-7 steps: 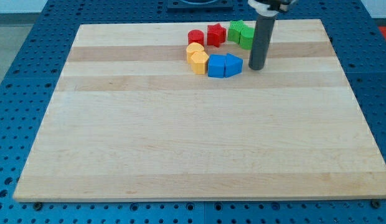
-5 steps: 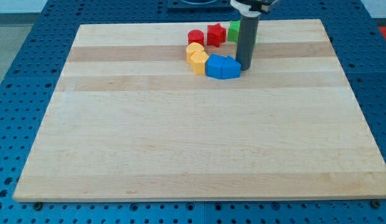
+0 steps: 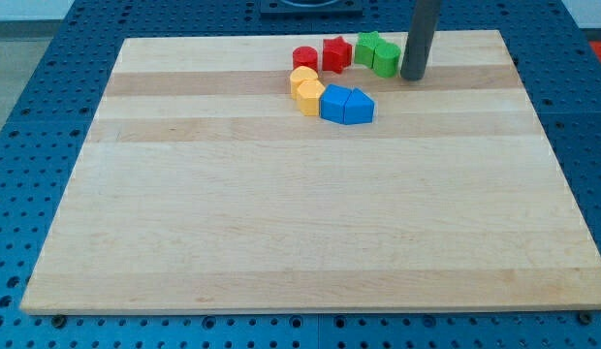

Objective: Push the green star slightly down wards

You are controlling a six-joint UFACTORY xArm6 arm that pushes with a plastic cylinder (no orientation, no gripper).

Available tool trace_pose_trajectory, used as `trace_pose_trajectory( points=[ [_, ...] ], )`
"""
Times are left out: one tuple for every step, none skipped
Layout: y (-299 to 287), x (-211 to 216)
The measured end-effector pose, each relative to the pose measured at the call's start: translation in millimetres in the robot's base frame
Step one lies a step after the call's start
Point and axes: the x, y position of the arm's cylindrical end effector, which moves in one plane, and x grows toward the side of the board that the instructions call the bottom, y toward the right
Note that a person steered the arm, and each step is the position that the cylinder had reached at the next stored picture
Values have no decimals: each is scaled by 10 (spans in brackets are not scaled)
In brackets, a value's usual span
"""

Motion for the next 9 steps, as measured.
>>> trace_pose_trajectory(
  points=[
    [0,-297],
    [-73,-550],
    [-107,-690],
    [-183,-691],
    [-346,-690],
    [-448,-690],
    [-495,-690],
    [-544,-681],
    [-580,-619]
  ],
)
